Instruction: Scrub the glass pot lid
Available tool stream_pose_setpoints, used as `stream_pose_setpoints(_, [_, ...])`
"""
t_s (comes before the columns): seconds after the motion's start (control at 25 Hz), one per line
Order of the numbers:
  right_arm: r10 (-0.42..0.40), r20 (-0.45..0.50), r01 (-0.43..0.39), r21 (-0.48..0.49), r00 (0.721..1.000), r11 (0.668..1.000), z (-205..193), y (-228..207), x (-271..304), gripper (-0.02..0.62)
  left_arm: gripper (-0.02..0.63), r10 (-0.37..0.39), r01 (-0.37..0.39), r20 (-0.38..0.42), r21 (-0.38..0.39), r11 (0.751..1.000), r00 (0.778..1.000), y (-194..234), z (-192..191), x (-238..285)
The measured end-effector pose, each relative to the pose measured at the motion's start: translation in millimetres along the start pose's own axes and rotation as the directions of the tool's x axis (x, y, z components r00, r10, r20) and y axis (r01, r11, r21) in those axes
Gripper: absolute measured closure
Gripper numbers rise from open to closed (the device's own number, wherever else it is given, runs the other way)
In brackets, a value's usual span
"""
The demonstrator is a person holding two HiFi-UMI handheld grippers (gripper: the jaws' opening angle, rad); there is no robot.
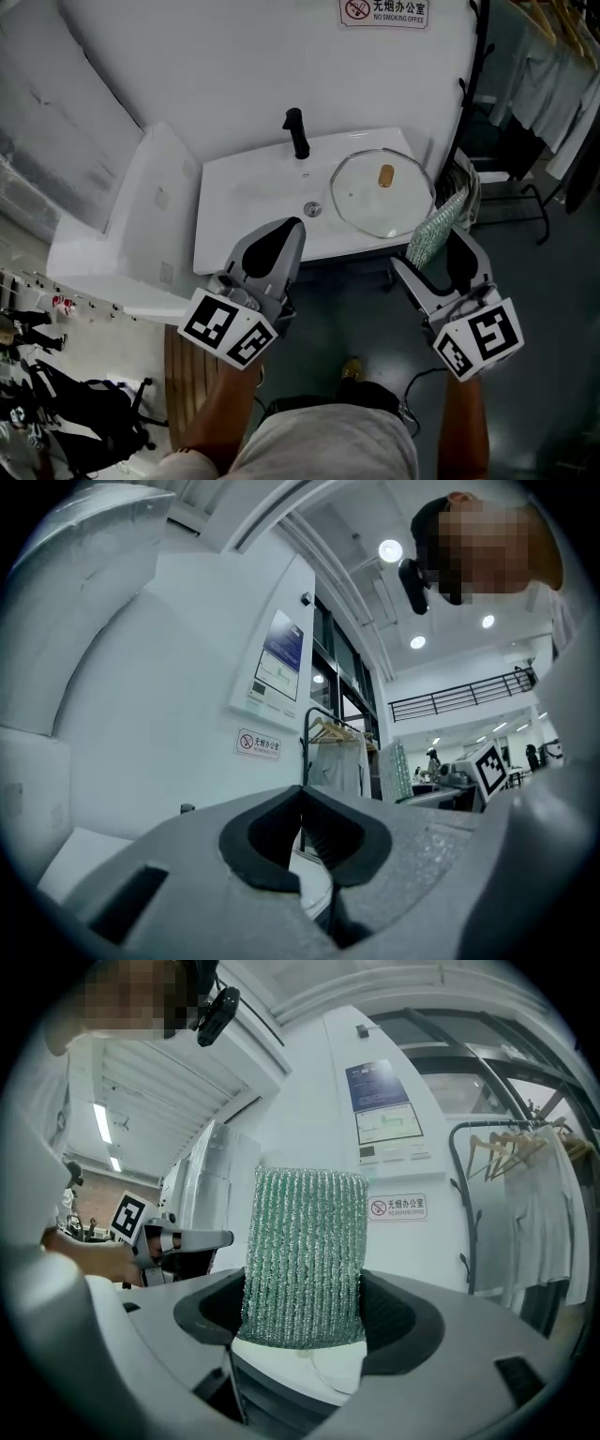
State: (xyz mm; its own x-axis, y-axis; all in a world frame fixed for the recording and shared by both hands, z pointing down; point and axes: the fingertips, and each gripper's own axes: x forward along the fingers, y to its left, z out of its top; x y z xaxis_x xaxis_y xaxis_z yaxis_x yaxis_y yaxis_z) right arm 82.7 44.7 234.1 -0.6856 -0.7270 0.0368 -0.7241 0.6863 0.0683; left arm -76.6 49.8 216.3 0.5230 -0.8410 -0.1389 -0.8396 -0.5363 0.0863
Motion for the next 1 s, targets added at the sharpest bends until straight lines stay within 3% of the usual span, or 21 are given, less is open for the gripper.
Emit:
stream_pose_setpoints(0.4, [0.03,-0.007,-0.03,0.001,1.0,1.0,-4.3,-55.0,30.9,0.247,0.591,0.048,-0.049,-0.027,-0.007,0.999,0.998,14.9,-13.2,46.0])
stream_pose_setpoints(1.0, [0.011,-0.041,-0.012,-0.011,0.999,1.0,-13.0,-101.6,99.8,0.247,0.591,0.043,-0.043,-0.035,-0.017,0.999,0.998,72.7,-33.0,108.4])
